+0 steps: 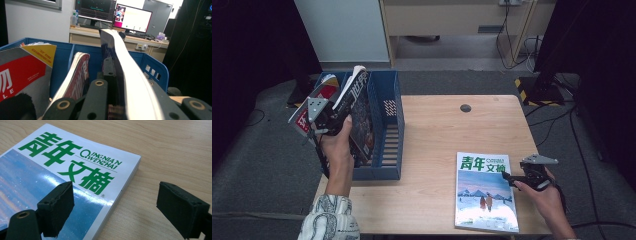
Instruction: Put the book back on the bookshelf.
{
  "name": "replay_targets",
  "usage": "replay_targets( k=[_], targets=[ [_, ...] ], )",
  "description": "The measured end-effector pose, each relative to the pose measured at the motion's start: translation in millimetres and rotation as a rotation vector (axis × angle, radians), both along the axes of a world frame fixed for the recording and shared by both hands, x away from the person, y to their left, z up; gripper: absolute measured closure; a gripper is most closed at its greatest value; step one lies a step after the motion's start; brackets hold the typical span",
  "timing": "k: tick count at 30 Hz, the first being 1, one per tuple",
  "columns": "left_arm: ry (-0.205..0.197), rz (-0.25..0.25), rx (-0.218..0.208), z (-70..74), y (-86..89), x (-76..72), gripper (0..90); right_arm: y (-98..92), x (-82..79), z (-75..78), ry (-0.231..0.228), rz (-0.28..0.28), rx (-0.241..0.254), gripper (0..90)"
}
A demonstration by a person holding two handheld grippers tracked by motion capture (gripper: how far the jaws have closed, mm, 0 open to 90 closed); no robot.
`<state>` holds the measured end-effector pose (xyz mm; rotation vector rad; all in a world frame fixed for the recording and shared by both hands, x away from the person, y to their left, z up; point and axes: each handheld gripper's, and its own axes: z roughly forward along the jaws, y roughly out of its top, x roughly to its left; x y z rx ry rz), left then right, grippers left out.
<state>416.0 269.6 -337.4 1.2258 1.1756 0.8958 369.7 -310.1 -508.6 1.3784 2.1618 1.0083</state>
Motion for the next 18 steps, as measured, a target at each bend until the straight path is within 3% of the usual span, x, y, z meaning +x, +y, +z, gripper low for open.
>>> replay_targets(
  k=[8, 13, 16, 18],
  targets=[
    [-0.007, -0.002, -0.002, -4.0, -1.4, 3.4, 82.6, -0.1, 0.2, -0.1, 0.000, 0.002, 0.000, 14.6],
    [0.018, 0.013, 0.003, -13.6, 0.5, 7.1, 82.5, 0.0, -0.1, 0.1, -0.003, 0.002, 0.000, 14.6],
    [0.022, 0.017, 0.041, -16.4, 1.4, 7.5, 82.6, -0.2, -0.1, -0.1, 0.002, -0.004, 0.004, 14.6],
    [0.019, 0.017, 0.035, -16.9, 1.1, 6.3, 82.6, -0.2, 0.3, -0.4, 0.001, 0.000, 0.000, 14.6]
  ],
)
